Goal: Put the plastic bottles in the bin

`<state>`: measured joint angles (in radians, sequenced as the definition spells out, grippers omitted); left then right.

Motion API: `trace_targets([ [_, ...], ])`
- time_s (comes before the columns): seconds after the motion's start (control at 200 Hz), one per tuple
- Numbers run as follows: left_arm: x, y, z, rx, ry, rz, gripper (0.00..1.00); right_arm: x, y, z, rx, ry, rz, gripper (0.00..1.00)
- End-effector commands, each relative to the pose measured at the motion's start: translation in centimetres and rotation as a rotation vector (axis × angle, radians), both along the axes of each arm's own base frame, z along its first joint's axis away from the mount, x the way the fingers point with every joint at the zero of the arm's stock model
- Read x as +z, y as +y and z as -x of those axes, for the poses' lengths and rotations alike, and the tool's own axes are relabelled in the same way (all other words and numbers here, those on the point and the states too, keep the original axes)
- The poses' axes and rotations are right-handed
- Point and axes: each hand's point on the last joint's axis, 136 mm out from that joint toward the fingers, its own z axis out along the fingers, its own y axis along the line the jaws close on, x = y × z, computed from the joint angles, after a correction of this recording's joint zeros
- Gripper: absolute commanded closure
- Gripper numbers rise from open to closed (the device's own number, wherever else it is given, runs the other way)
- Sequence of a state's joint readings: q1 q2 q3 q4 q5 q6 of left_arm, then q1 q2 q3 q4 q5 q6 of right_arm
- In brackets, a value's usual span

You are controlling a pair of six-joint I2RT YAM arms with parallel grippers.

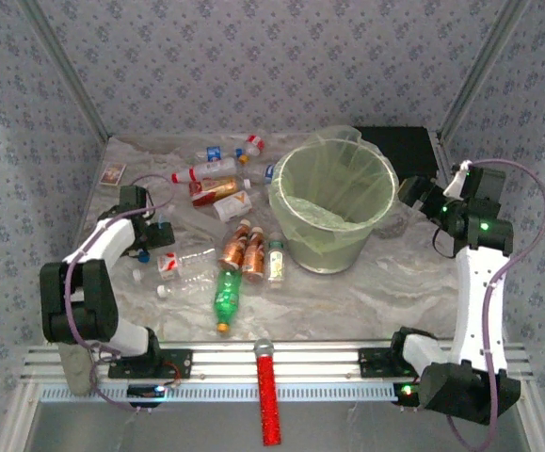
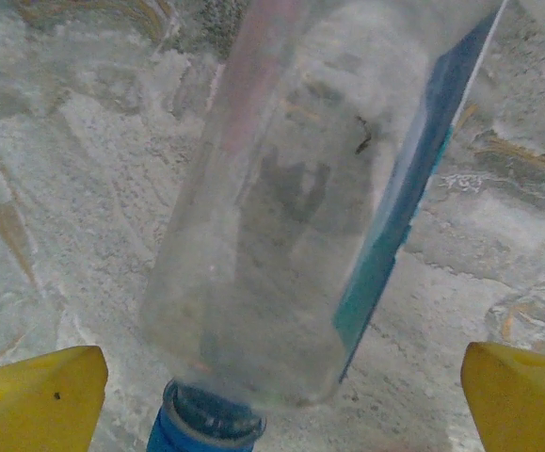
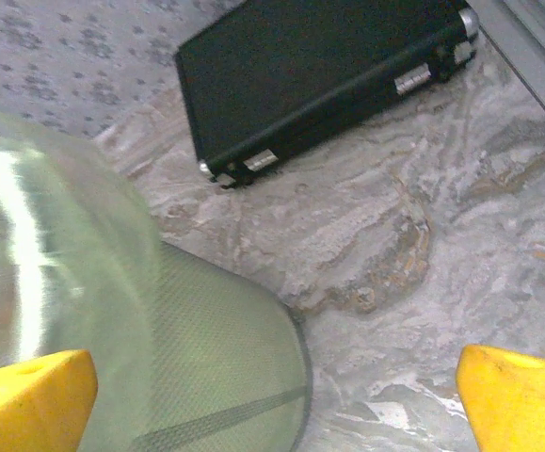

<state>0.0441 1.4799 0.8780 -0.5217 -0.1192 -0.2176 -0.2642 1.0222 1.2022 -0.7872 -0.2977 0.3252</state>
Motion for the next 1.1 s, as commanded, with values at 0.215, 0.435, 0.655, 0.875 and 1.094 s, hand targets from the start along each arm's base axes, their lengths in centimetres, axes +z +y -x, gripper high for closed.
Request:
trace_targets([
  [0.215,-0.5,0.1,-2.0,-0.018,-0.004,-0.004,0.32,4.9,3.0,0.9,0.122,-0.109,-0.064,0.00],
  [0.435,0.0,0.2,-2.3,-0.019,-0.015,-0.012,0.49,5.6,5.8,0.6,0.252,-0.103,-0.096,0.08],
  [0.655,2.6,0.2,-2.0,-0.013,-0.071,-0.017,0.55,5.7,6.9,0.2,0.280,-0.056,-0.021,0.11],
  [0.875,6.9,0.3,-1.2,-0.011,-0.151,-0.028,0.60,3.3,5.5,-1.2,0.252,0.088,0.041,0.15],
  [1.094,12.0,-1.8,-0.6,-0.056,-0.276,0.062,0.60,5.5,8.3,-1.8,0.356,0.024,0.090,0.22],
])
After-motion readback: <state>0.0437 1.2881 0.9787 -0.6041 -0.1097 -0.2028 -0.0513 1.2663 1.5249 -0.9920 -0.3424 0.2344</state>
